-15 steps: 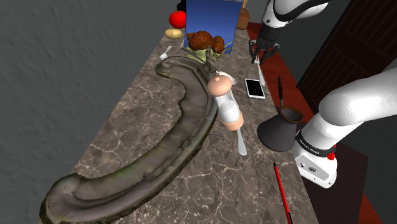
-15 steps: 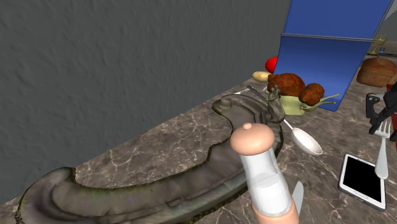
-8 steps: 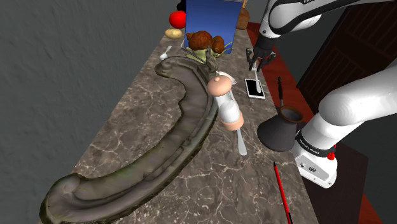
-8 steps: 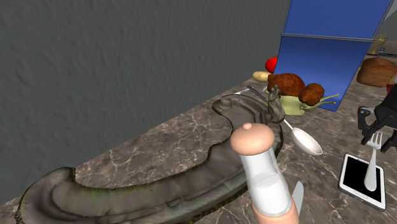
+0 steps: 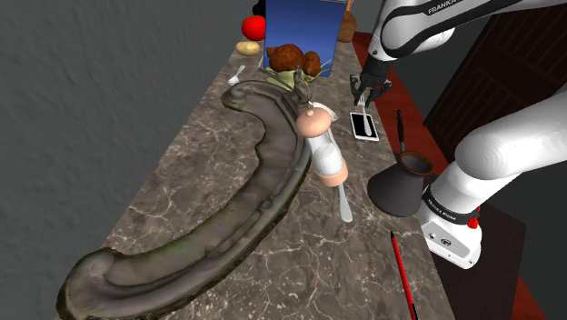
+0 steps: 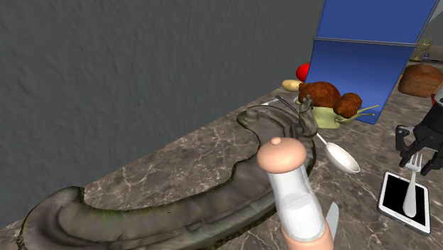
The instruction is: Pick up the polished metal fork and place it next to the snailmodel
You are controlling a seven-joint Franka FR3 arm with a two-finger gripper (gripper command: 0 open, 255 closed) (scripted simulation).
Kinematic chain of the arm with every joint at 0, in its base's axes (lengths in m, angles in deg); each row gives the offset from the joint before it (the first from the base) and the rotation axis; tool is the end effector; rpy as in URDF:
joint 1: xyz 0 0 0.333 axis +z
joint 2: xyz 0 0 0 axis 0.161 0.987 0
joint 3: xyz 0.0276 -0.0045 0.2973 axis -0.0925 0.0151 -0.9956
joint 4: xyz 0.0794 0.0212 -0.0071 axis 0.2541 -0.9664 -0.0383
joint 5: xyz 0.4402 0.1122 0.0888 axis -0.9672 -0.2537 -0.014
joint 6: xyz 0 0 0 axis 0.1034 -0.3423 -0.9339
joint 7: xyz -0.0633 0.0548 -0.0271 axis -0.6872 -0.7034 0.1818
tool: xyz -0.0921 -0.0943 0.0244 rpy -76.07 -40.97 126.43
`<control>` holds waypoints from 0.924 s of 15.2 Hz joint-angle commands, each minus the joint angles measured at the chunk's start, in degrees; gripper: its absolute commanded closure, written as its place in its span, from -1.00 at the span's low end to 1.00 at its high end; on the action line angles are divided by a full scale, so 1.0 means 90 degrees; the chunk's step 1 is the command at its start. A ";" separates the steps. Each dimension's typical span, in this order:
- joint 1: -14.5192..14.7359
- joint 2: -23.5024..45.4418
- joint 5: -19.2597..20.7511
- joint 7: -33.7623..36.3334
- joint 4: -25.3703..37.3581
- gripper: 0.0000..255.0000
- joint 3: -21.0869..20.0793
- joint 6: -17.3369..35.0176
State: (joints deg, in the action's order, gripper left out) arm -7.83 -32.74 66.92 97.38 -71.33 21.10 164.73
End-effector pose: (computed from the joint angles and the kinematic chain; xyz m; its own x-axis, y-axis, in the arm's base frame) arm 0.4270 -0.1109 0.2905 0.6184 -0.7832 0.0653 -0.7839 -0.6206 -0.0189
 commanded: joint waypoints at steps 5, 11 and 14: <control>-0.0001 0.0002 0.0001 -0.0001 -0.0002 -1.00 0.0001 0.0004; 0.0016 -0.0428 -0.0017 -0.0015 0.0361 -1.00 0.0012 -0.0789; 0.0019 -0.0521 -0.0020 -0.0017 0.0469 -1.00 0.0014 -0.0990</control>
State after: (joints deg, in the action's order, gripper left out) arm -7.71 -37.19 66.78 97.13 -67.37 21.30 156.39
